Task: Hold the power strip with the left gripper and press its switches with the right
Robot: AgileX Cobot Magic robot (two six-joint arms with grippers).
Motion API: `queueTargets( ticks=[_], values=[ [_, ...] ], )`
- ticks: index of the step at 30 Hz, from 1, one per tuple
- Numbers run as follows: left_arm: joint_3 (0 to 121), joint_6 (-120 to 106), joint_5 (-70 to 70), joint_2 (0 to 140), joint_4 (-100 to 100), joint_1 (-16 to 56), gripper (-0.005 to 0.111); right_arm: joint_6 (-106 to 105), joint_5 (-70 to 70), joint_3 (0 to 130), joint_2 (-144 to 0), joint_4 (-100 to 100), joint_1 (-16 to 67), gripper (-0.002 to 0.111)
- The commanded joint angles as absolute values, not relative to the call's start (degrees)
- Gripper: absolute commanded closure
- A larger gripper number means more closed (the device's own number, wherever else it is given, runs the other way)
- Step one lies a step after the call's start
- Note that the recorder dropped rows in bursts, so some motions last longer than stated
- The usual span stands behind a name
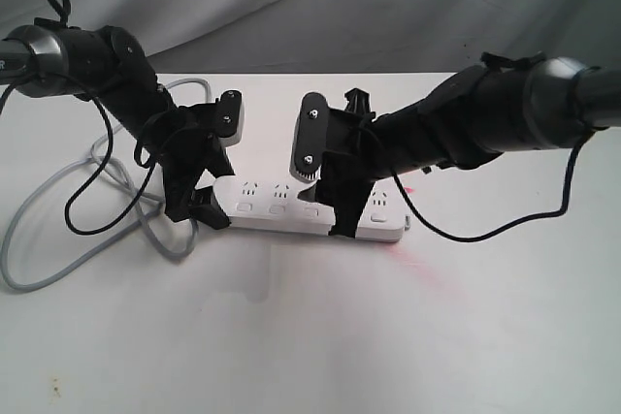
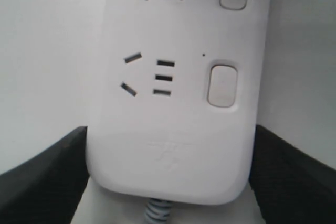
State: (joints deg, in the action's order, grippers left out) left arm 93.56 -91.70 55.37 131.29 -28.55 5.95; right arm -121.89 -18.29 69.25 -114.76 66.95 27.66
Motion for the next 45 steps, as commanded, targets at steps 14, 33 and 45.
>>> queueTargets(
  ticks=[14, 33, 45],
  values=[
    [93.5, -91.7, 53.9, 131.4, -27.3, 5.9, 0.037, -120.1, -16.0, 65.1, -112.9, 66.6, 24.6, 0.055],
    [93.5, -91.9, 53.9, 131.4, -27.3, 5.9, 0.037, -120.0, -14.6, 65.0, -113.5, 66.6, 24.6, 0.055],
    [93.5, -91.8, 53.9, 131.4, -27.3, 5.9, 0.037, -119.9, -13.6, 63.0, -114.4, 67.4, 24.6, 0.055]
  ],
)
